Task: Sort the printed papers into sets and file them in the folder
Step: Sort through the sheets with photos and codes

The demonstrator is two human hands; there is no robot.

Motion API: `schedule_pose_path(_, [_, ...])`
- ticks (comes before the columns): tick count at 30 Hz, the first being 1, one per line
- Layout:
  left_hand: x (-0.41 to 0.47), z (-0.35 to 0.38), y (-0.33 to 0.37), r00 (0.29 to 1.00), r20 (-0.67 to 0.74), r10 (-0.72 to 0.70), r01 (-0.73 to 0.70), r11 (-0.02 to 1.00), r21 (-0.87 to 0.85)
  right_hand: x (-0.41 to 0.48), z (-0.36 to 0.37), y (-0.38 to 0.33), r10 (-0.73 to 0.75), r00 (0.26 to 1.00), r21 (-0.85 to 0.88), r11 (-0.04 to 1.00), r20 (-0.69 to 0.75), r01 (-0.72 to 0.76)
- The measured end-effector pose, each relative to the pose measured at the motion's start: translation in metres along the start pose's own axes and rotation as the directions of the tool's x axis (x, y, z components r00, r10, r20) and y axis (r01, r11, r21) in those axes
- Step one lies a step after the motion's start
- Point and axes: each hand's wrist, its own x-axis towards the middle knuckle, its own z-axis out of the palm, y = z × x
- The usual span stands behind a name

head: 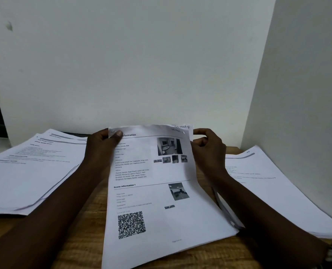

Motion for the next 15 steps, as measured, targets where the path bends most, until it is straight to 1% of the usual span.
schedule_pose_path(6, [0.000, 0.001, 0.000, 1.000, -0.016, -0.001, 0.001, 1.000, -0.010, 0.000, 0.005, 0.004, -0.019, 0.999, 0.002, 1.000, -0.043, 0.019])
schedule_pose_path(8, [0.001, 0.001, 0.000, 1.000, -0.029, 0.001, -0.001, 1.000, -0.016, -0.002, 0.008, 0.006, -0.065, 0.997, 0.026, 0.997, -0.051, 0.067])
schedule_pose_path(10, [0.002, -0.002, -0.001, 0.999, -0.046, 0.005, -0.005, 1.000, -0.014, -0.006, 0.010, 0.002, -0.140, 0.990, 0.045, 0.989, -0.013, 0.140])
schedule_pose_path(12, [0.002, -0.005, 0.000, 0.998, -0.062, 0.008, -0.009, 1.000, -0.012, -0.010, 0.011, -0.004, -0.180, 0.983, 0.138, 0.975, 0.049, 0.172])
schedule_pose_path(15, [0.004, -0.006, 0.000, 0.995, -0.097, 0.023, -0.023, 1.000, -0.004, -0.017, 0.011, -0.013, -0.201, 0.973, 0.288, 0.944, 0.116, 0.160])
